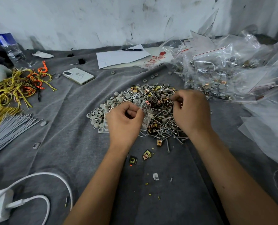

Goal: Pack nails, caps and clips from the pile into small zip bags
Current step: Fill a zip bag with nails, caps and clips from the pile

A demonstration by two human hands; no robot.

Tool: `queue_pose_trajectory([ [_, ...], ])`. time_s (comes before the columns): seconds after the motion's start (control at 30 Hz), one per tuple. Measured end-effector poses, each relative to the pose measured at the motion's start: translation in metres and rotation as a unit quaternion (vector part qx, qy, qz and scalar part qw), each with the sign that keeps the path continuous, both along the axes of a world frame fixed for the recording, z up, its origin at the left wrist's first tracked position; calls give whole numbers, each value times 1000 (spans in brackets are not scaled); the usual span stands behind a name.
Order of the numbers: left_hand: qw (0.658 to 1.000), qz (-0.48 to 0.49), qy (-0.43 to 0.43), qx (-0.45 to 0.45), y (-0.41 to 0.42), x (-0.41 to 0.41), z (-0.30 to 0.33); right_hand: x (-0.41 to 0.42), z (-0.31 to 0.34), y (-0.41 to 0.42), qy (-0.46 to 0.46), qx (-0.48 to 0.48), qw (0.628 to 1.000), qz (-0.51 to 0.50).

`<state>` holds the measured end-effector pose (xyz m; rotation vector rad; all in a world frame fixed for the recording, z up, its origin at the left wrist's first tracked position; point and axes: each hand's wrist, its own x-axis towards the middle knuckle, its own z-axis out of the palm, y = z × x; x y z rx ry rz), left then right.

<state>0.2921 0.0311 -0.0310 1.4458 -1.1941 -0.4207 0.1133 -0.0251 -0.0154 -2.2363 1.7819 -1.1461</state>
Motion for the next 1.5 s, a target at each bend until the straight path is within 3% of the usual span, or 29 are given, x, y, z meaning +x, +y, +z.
queue_pose_trajectory([
  [0.17, 1000, -1, -8, 0, 1, 0, 1, 0, -6, -4, 121, 88, 988, -33],
  [0.37, 1000, 1, -20, 1, 2, 0, 2, -4, -3, -6, 70, 138, 988, 20],
  [0.57, 1000, -3, 5, 7, 0, 1, 0, 2, -3, -4, 89, 104, 991, 10],
  [0.77, 999, -1, 45, 15, -2, 3, -2, 2, -1, -1, 88, 147, 984, 46],
  [0.87, 998, -2, 62, 17, -3, 5, -3, 4, -3, -1, 60, 94, 992, 62],
  [0.93, 998, -3, 62, 16, -3, 5, -3, 6, -1, 1, -8, 50, 994, 93],
  [1.07, 997, -3, 70, 17, -4, 5, -3, 14, 8, 12, -128, -6, 968, 214],
  [1.27, 999, -6, 39, 6, -4, 2, -1, 25, 4, 18, 5, -30, 952, 304],
  [1.5, 998, -31, 41, -20, -1, 0, 1, 26, 1, 21, -37, -2, 958, 286],
])
